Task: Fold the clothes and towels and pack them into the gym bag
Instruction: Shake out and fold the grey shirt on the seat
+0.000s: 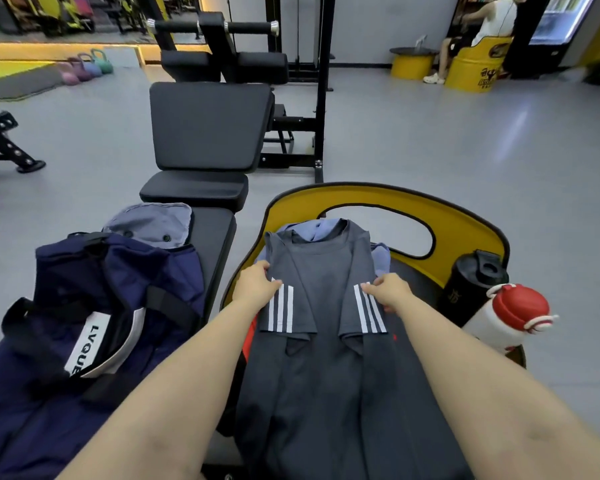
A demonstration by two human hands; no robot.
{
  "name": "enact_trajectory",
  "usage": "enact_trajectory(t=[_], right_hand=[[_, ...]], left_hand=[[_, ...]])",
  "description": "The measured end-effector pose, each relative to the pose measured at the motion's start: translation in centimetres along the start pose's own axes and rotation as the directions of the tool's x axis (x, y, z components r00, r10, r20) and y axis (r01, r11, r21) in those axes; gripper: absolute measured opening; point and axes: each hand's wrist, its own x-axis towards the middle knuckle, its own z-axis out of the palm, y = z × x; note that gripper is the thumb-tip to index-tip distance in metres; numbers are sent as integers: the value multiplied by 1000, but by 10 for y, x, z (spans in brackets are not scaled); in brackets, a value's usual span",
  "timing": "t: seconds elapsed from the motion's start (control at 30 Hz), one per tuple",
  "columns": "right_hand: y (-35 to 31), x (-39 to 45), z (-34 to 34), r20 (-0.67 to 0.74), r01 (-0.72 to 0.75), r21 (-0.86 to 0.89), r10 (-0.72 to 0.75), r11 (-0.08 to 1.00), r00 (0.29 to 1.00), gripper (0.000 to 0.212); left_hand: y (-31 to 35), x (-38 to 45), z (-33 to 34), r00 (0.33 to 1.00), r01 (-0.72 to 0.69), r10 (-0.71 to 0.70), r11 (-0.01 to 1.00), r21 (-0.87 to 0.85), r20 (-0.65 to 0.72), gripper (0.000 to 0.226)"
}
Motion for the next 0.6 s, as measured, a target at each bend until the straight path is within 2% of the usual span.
enact_trajectory(t=[0.07, 0.17, 0.23, 0.3, 0.4, 0.47, 0.5, 0.57, 0.6], right_hand=[[5, -4, 5, -12, -9, 30, 9, 1000, 1000, 30], [4, -8, 5, -83, -7, 96, 15, 995, 996, 20], [0, -8, 3, -130, 22, 114, -7, 993, 991, 32], [-11, -13, 0, -152, 94, 93, -80, 991, 985, 33], [-31, -19, 1, -152, 246, 108, -228, 963, 962, 25], [-44, -22, 5, -127, 331, 101, -318, 938, 939, 20], [-49, -24, 8, -91, 367, 78, -360, 927, 929, 19], [-54, -27, 13, -2, 395, 48, -396, 917, 918, 22], [-54, -29, 13, 31, 382, 61, -385, 922, 923, 25]], left_hand=[[0, -5, 0, 999, -6, 6, 1000, -10, -41, 33], [4, -6, -3, 993, -35, 37, 999, 18, -111, 27], [13, -7, -7, 983, -48, 56, 998, 51, -173, 31], [26, -5, -8, 981, -70, 82, 995, 70, -175, 35], [51, -8, -6, 990, -110, 120, 987, 117, -80, 40], [68, -13, 1, 984, -176, 169, 976, 128, 60, 33], [74, -17, 6, 975, -180, 167, 981, 77, 147, 32], [78, -22, 17, 948, -80, 101, 994, -80, 303, 43], [76, -22, 20, 940, -36, 76, 992, -123, 331, 46]])
